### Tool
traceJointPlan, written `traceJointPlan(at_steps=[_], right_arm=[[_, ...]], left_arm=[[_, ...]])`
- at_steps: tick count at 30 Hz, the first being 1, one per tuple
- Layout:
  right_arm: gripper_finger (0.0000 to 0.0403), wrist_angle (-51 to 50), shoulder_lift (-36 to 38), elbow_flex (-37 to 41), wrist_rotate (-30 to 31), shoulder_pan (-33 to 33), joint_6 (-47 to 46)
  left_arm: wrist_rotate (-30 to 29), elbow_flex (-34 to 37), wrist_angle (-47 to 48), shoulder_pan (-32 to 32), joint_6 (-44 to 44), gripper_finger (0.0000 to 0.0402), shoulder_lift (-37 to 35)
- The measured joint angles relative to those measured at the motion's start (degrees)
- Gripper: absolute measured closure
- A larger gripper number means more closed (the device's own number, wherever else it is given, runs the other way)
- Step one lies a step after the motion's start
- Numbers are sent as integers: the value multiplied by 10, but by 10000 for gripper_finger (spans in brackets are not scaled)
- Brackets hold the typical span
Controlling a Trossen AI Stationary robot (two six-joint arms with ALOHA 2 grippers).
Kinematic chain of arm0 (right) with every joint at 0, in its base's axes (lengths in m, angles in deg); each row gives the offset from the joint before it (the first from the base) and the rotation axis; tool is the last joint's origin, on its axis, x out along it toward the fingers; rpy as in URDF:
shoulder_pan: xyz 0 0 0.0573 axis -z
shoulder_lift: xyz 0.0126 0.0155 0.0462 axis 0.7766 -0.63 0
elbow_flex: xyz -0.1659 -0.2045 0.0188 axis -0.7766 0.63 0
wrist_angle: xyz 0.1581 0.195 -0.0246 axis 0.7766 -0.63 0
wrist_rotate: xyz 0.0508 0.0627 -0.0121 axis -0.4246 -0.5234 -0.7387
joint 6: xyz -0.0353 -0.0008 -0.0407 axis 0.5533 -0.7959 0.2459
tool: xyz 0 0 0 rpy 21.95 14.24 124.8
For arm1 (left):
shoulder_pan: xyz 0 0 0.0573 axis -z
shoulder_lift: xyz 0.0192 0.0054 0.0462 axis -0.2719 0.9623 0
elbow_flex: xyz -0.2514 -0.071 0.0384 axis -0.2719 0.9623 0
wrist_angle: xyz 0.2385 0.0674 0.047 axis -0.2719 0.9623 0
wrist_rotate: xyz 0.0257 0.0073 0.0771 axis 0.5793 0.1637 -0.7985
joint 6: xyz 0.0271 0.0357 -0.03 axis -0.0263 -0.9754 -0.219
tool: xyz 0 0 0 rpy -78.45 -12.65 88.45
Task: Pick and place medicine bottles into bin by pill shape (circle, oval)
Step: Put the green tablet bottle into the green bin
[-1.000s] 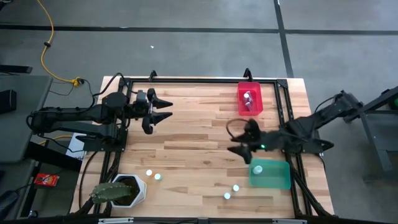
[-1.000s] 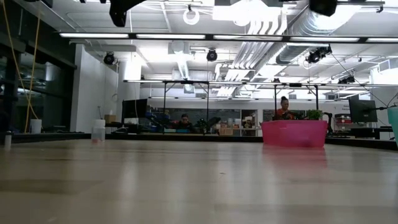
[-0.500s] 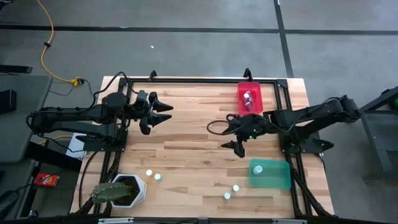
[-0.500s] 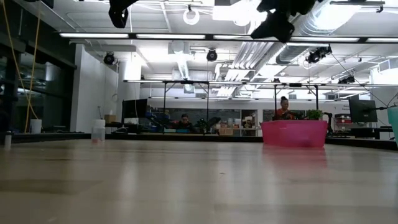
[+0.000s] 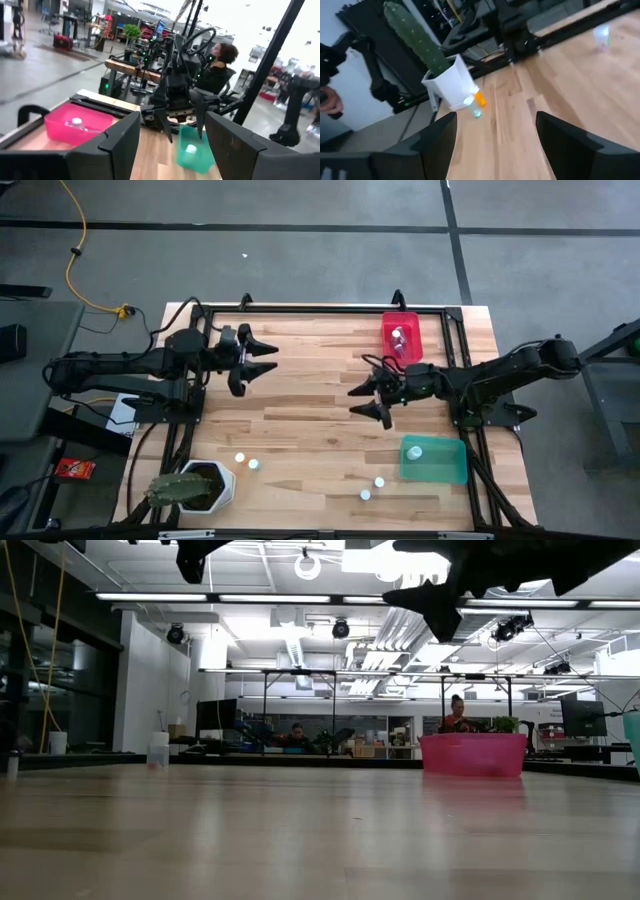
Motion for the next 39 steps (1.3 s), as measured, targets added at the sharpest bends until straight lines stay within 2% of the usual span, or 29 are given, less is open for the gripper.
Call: traceJointPlan(at_steps=[5, 12, 18, 22, 24, 28, 34, 39], right_arm=[[139, 1, 0, -11, 2, -4, 84], [139, -1, -1, -29, 37, -4, 89], [139, -1, -1, -38, 41, -4, 109], [139, -1, -1, -38, 41, -4, 114], [139, 0, -1, -38, 41, -4, 114], [139, -1, -1, -38, 41, -4, 114], [139, -6, -1, -38, 41, -4, 119], [139, -11, -1, -38, 41, -3, 124]], left_arm=[[0, 0, 1, 11, -44, 188, 0], [0, 0, 9, 29, -78, 188, 0], [0, 0, 9, 32, -75, 188, 0], [-15, -1, 18, 35, -40, 188, 1], [-31, -12, 58, 49, -27, 188, 13], [-53, -71, 193, 102, -24, 188, 59], [-57, -180, 414, 222, -23, 188, 160], [-78, -220, 519, 326, -19, 188, 240]])
